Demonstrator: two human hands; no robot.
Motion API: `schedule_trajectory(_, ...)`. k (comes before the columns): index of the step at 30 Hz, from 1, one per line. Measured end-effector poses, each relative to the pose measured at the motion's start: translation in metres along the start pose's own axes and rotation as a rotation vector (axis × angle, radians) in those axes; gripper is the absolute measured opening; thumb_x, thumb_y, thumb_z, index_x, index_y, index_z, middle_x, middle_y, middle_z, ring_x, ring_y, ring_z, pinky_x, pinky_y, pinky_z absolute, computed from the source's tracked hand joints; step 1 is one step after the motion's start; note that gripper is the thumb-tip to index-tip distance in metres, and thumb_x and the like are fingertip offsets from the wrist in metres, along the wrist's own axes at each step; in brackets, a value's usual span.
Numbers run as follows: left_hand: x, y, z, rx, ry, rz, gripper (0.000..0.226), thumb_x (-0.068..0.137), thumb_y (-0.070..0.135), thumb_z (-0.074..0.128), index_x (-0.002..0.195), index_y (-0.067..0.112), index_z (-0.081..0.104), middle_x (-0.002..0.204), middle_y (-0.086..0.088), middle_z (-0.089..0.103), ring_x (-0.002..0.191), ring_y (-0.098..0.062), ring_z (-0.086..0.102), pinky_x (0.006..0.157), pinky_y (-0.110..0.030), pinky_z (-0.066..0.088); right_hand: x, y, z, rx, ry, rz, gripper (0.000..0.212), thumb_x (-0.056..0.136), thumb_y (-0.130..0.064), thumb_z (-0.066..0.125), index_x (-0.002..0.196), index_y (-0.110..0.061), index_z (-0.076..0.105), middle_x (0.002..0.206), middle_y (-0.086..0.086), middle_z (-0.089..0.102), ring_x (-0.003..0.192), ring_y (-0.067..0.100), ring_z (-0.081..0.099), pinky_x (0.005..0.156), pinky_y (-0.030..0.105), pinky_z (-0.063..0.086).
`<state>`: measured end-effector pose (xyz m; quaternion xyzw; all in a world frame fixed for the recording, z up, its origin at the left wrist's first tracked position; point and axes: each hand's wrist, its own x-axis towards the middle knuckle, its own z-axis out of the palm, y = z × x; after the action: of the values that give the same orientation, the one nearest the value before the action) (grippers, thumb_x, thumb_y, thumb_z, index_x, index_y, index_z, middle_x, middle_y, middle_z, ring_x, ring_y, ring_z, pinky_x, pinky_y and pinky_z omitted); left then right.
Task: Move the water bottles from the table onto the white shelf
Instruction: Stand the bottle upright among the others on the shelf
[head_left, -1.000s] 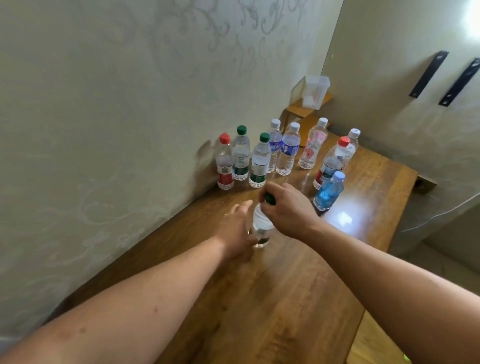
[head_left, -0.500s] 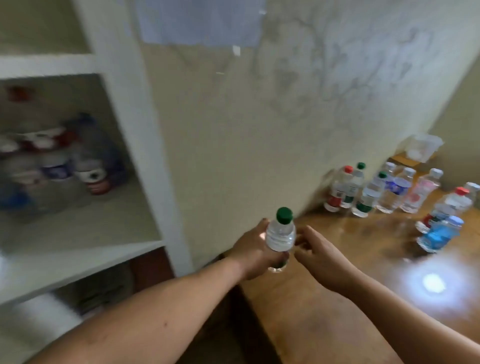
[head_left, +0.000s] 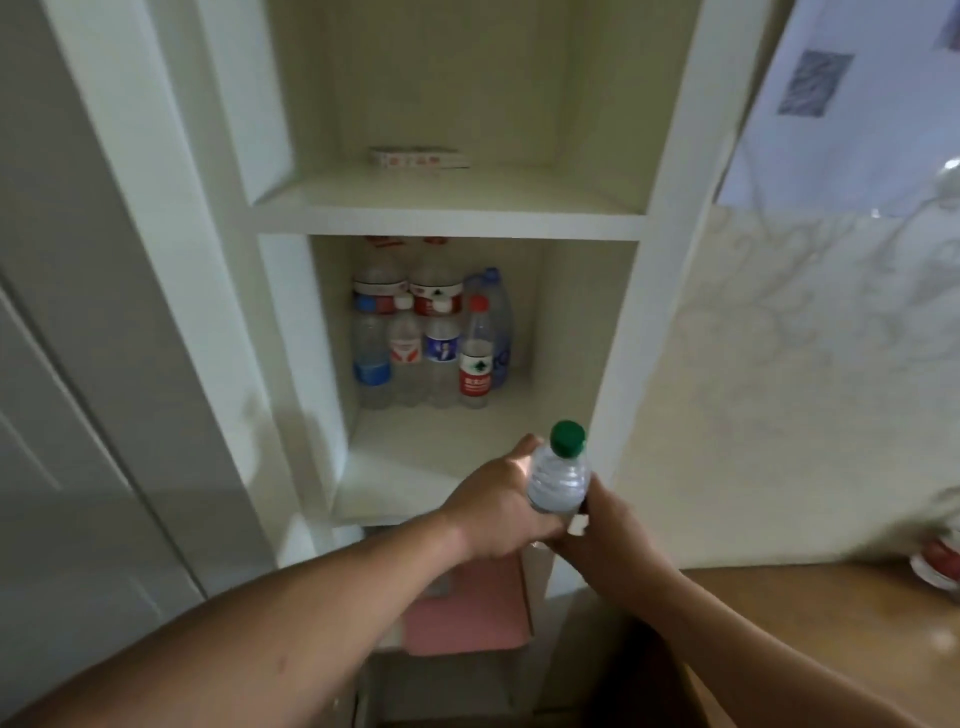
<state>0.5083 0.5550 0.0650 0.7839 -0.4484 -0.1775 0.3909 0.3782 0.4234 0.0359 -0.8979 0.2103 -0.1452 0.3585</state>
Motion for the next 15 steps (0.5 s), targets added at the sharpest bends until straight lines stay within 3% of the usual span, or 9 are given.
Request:
schedule_trajectory(3,0.010,-0.021,-0.027,-0.001,0.096,-0.027,0.073,0.078,0.047,0.086,0.137,0.033,0.046,0.114,0.008,0.072,0.100,-0.014,0.072,0.090,-0.045,0.061,0.039,-0.017,0.027,0.002,0.017,0.058,0.056,0.079,-0.051,0.084,0.127,-0.046,0.055,0.111,-0.016,0.075,0.100,0.009,0.073,0.087,0.039,0.063)
schedule_trajectory(6,0.030,-0.044,-0.039,-0.050,0.189,-0.030,0.063,0.083,0.050,0.085,0.133,0.029,0.054,0.119,0.010,0.069,0.105,-0.008,0.069,0.094,-0.039,0.061,0.075,-0.027,0.047,0.000,0.043,0.142,0.052,0.079,-0.049,0.083,0.123,-0.034,0.058,0.105,-0.011,0.075,0.092,0.015,0.072,0.083,0.045,0.063)
schedule_trajectory(9,0.058,-0.069,-0.038,-0.068,0.243,-0.080,0.061,0.084,0.057,0.080,0.135,0.037,0.052,0.127,0.007,0.064,0.112,-0.012,0.066,0.098,-0.039,0.060,0.103,-0.029,0.062,0.027,0.087,0.220,0.043,0.086,-0.045,0.080,0.117,-0.025,0.057,0.100,-0.006,0.073,0.086,0.017,0.070,0.078,0.043,0.063)
schedule_trajectory(13,0.099,-0.099,-0.022,-0.111,0.268,-0.105,0.059,0.093,0.040,0.079,0.144,0.037,0.050,0.131,0.006,0.065,0.116,-0.015,0.066,0.100,-0.035,0.056,0.139,-0.014,0.081,0.009,0.146,0.295,0.031,0.094,-0.041,0.070,0.110,-0.023,0.050,0.095,-0.003,0.069,0.078,0.021,0.066,0.064,0.035,0.052)
schedule_trajectory(15,0.118,-0.108,-0.015,-0.155,0.305,-0.141,0.052,0.095,0.037,0.077,0.142,0.037,0.054,0.127,0.005,0.067,0.111,-0.015,0.069,0.094,-0.033,0.058,0.157,-0.007,0.088,0.047,0.202,0.329,0.026,0.096,-0.038,0.069,0.112,-0.025,0.052,0.102,-0.002,0.069,0.082,0.022,0.067,0.069,0.036,0.056)
